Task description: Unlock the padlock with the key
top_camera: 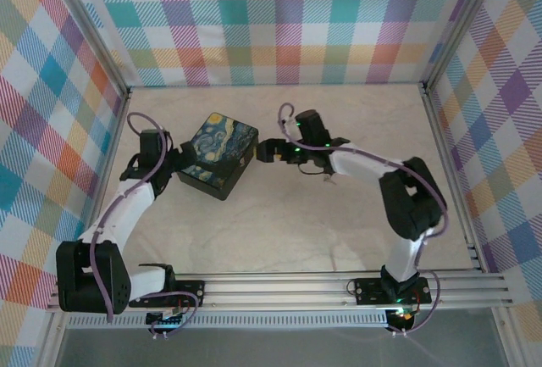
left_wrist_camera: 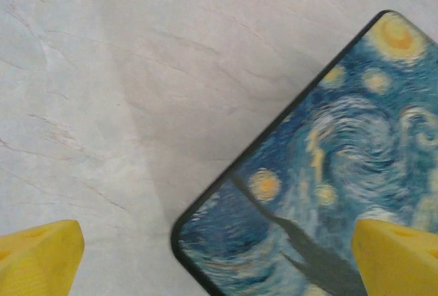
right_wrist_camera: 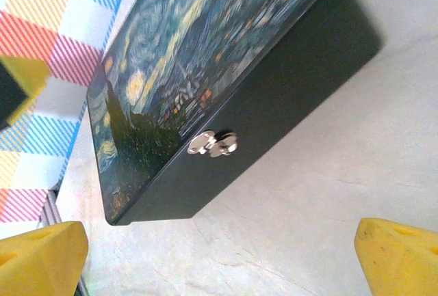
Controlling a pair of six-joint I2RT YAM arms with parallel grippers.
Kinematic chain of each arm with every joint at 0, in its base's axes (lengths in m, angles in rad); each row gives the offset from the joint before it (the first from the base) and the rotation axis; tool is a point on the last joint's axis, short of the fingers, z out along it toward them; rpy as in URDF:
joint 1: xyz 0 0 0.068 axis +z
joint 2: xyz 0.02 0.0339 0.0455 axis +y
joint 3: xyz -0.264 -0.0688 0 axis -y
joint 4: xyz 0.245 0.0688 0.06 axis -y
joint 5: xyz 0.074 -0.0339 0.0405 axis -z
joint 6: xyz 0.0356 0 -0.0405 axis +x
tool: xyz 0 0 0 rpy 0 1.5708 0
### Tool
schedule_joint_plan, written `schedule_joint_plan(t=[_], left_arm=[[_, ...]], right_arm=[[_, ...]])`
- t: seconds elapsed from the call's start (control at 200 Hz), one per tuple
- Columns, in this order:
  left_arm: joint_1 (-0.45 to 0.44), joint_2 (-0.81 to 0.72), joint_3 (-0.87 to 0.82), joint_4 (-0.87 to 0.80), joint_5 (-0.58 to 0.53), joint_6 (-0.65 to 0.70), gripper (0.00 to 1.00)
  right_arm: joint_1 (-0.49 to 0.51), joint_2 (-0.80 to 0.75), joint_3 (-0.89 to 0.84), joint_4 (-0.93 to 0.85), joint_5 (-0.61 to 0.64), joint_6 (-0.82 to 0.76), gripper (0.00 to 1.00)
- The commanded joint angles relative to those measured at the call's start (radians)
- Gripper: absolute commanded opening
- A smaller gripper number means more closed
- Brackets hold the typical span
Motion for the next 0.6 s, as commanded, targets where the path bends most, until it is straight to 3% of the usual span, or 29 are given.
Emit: schedule_joint_plan(t=[0.0,0.155,0.39,0.595], left_arm=[[0.027,0.043,-0.038,0.226,-0.087,0.089,1.00],[0.033,0.110,-0.137,0.425,-0.172,0.124,1.00],[0.033,0.177,-0.323,0.754,-0.158,0.081,1.00],[0.028,0.229,-0.329,0.836,-0.104,0.099,1.00]], right_arm=[[-0.088,-0.118,-0.074,-0.030,0.064,-0.121,1.00],[-0.221,-0.257,-0.186,-0.047,0.214,-0.224,1.00],[-0.396,-0.434,-0.373,0.053,0.455,-0.339,1.00],[-0.463,-0.464,-0.518,0.203,0.567,-0.387,1.00]])
